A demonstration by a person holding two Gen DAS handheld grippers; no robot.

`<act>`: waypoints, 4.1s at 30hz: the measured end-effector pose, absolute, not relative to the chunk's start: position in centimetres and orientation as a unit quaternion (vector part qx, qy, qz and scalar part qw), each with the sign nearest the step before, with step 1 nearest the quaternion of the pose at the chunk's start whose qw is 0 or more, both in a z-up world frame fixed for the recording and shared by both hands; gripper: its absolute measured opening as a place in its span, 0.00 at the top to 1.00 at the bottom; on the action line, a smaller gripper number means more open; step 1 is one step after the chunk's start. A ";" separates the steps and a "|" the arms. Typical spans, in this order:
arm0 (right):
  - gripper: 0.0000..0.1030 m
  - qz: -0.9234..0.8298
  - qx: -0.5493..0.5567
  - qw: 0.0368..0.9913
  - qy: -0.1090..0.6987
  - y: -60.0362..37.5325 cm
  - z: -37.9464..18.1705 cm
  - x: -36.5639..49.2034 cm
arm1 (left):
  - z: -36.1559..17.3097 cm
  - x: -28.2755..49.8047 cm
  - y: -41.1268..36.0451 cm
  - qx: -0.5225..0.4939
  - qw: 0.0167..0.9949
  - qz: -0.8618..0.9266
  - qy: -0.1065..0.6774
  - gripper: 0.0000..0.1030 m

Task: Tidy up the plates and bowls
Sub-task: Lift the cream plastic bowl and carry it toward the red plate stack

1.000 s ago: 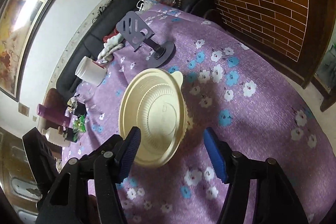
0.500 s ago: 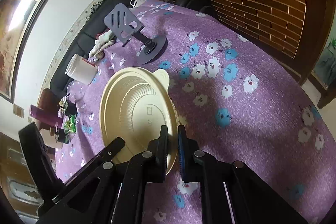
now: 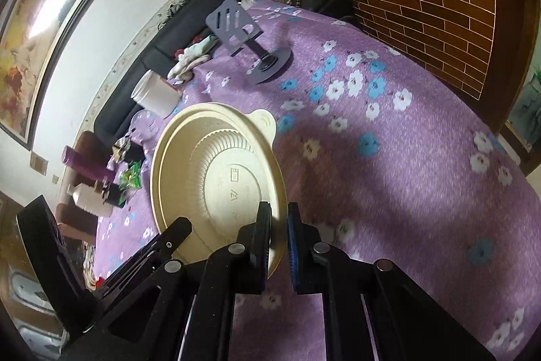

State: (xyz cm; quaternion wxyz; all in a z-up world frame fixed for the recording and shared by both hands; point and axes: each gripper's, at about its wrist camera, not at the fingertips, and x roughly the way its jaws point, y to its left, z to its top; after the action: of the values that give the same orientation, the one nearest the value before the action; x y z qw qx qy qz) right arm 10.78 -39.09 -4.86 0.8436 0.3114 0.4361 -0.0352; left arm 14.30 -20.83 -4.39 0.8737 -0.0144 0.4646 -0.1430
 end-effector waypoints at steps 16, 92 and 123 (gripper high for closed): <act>0.91 0.009 0.275 0.861 0.429 -32.5 -2.6 6.4 | -2.2 8.1 -15.0 -0.016 0.902 -0.095 0.420 0.89; 0.90 0.139 0.196 0.866 0.439 -18.5 -0.5 7.0 | -0.3 3.3 -2.0 -0.066 0.920 0.019 0.386 0.88; 0.90 0.172 0.176 0.869 0.429 -15.4 1.3 7.5 | 1.2 2.0 0.8 -0.082 0.924 0.042 0.372 0.88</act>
State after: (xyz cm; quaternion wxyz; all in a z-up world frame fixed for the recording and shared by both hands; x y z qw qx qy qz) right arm 7.48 -15.39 1.26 0.8687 0.1764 0.4295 0.1724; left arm 2.03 0.78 1.17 0.9238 -0.0818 0.3715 0.0424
